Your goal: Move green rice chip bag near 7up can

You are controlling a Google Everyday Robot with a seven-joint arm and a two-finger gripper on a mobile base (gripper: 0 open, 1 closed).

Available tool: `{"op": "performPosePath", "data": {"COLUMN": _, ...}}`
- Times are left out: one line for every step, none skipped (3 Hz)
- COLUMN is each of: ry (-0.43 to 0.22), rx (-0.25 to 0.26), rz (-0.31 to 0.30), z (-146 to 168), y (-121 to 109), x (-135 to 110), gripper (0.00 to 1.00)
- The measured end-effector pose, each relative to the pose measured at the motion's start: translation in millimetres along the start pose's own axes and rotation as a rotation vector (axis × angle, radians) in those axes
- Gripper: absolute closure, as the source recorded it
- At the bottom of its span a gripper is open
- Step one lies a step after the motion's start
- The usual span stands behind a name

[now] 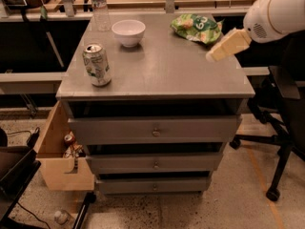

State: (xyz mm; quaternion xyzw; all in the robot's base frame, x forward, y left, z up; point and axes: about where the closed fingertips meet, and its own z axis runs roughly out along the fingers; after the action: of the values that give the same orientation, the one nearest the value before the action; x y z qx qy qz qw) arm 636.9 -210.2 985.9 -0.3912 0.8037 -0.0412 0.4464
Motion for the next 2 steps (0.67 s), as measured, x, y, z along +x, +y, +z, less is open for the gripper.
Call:
{"op": "performPosePath", "data": {"ry": -0.118, "rx": 0.07, "rz": 0.017, "z": 18.7, "y": -31.0, "x": -23.3, "gripper": 0.0}}
{"op": "performPosePath", "data": {"ry": -0.134, "rx": 0.084, "rz": 0.017, "z": 18.8, "y": -34.8, "x": -27.9, "gripper": 0.0}}
